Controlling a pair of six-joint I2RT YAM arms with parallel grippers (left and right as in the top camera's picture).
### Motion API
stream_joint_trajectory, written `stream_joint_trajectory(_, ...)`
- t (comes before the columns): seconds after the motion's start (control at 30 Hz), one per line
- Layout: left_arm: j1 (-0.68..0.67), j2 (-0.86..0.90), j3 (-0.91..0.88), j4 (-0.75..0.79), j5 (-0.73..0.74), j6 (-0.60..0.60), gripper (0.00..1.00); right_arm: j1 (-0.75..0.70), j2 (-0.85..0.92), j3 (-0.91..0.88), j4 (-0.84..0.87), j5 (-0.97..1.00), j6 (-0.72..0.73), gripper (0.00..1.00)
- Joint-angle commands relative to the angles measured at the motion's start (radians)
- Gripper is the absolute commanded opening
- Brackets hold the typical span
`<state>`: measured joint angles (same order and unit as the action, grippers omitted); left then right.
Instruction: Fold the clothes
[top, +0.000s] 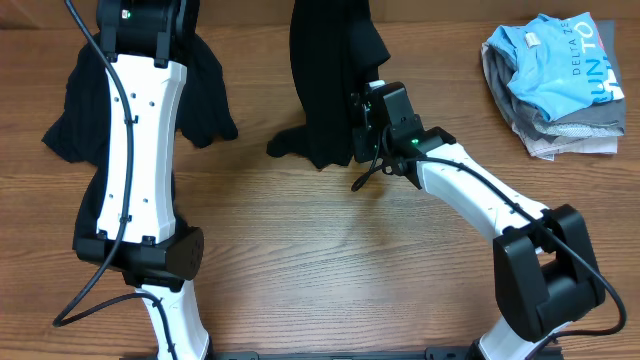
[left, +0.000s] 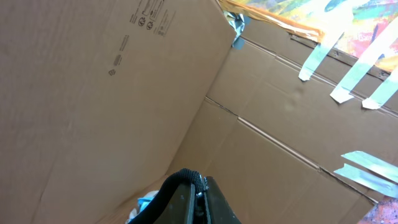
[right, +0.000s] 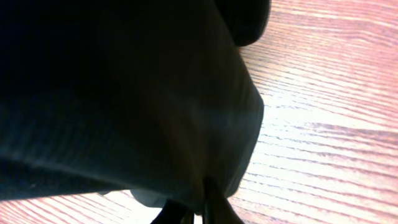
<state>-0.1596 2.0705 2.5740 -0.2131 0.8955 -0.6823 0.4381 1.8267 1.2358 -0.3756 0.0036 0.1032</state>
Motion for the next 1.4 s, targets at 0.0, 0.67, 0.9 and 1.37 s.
stream_joint_trajectory(0.0, 0.029, -0.018, 0.021, 0.015, 0.014, -0.021, 0.04, -0.008, -0.010, 0.011, -0.029, -0.021, -0.002, 0.04)
stream_joint_trajectory(0.67, 0.344, -0.025, 0.021, -0.312, 0.072, 0.269, 0.04, -0.412, -0.374, 0.610, -0.758, -0.122, -0.030, 0.04)
stream_joint_trajectory(0.9, 0.329, -0.025, 0.021, -0.805, -0.405, 0.514, 0.04, -0.426, -0.372, 0.610, -0.787, -0.109, -0.029, 0.04)
stream_joint_trajectory(1.37, 0.095, -0.373, 0.021, -0.936, -0.882, 0.662, 0.04, -0.511, -0.374, 0.980, -1.022, -0.137, -0.076, 0.04)
